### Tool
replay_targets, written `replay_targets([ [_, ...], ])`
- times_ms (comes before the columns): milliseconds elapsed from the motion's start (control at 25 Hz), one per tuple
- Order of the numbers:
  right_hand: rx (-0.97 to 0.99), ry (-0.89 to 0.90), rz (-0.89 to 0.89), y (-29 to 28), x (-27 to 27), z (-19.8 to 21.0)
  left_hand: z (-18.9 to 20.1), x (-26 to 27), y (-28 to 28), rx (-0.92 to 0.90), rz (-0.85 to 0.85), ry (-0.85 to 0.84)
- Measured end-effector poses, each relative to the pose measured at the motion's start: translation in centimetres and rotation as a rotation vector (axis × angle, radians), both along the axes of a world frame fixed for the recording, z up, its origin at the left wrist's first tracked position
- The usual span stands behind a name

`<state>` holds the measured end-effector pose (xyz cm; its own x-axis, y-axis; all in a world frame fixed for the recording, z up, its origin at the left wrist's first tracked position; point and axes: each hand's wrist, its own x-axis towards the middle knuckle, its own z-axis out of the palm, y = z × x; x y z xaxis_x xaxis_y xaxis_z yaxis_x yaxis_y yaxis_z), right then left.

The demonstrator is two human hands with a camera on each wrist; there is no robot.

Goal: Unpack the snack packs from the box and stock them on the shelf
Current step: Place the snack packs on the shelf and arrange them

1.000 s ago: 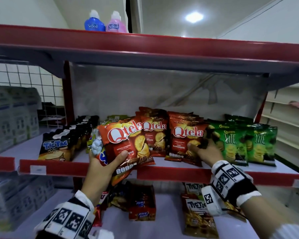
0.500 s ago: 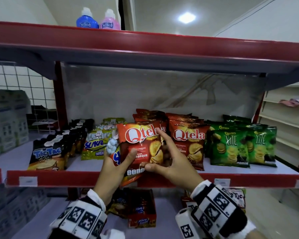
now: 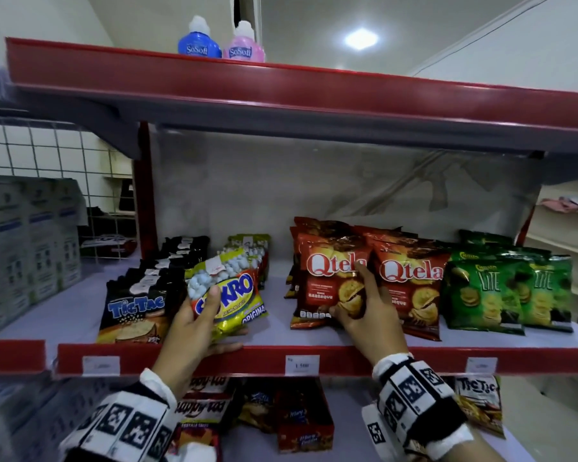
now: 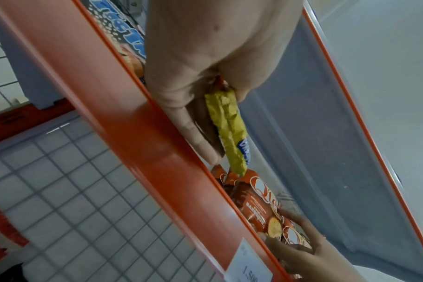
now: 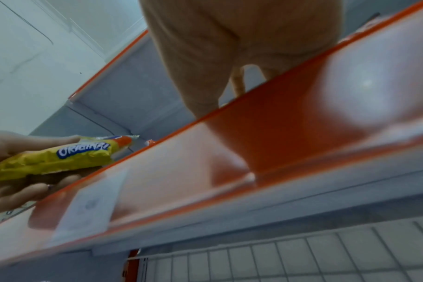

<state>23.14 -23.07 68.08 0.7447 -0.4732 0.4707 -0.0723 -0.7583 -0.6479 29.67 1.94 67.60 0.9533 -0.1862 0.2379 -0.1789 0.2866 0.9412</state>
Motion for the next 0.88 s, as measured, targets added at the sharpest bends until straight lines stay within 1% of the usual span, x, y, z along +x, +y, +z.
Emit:
replay_targets([
  [40,-0.024,0.02,-0.029,1.2,0.9,0.0,-0.2,0.9,1.6,-0.014,-0.018,0.001],
  [160,-0.018,0.14,-0.031,0.7,0.0,0.6,-0.1,1.0,1.7,0.006,-0.04,-0.009],
  [240,-0.038,0.198,-0.076,1.1,-0.4,1.1,-0.1,0.9,1.7,0.004,-0.053,-0.008],
  [280,-0.089,0.175,-0.133,1.5,-0.9,1.2,-0.3,1.0,1.6,0.016,-0.056,-0.007],
  [320,-0.17,0.097,-0.185,2.1,-1.4,1.5,-0.2,0.9,1.5,0.03,-0.061,-0.012],
  [360,-0.251,-0.025,-0.197,2.8,-1.8,1.9,-0.2,0.8,1.4,0.049,-0.067,-0.023],
  [400,-0.279,-0.137,-0.136,3.5,-2.1,2.4,-0.1,0.6,1.4,0.065,-0.076,-0.037],
  [440,-0.228,-0.184,-0.001,4.5,-2.3,3.0,0.0,0.5,1.4,0.081,-0.083,-0.052],
  [480,-0.105,-0.166,0.175,5.5,-2.3,3.7,0.0,0.2,1.4,0.098,-0.085,-0.069],
  [560,0.218,0.003,0.513,7.9,-1.7,4.5,0.2,-0.3,1.6,0.149,-0.073,-0.122],
  [600,0.319,0.075,0.614,9.0,-1.1,4.7,0.3,-0.6,1.9,0.17,-0.063,-0.152],
  [640,0.372,0.099,0.663,9.9,-0.3,4.6,0.5,-0.7,2.2,0.177,-0.049,-0.18],
  [680,0.395,0.077,0.663,10.8,0.5,4.5,0.6,-0.7,2.8,0.18,-0.026,-0.203],
  [760,0.458,-0.038,0.586,11.9,2.3,4.5,1.0,-0.2,4.4,0.182,0.061,-0.251],
  [840,0.513,-0.149,0.471,12.1,3.9,4.7,0.9,0.8,6.7,0.182,0.204,-0.309],
  [880,0.522,-0.177,0.409,12.1,4.7,4.7,0.7,1.4,7.9,0.203,0.302,-0.352],
])
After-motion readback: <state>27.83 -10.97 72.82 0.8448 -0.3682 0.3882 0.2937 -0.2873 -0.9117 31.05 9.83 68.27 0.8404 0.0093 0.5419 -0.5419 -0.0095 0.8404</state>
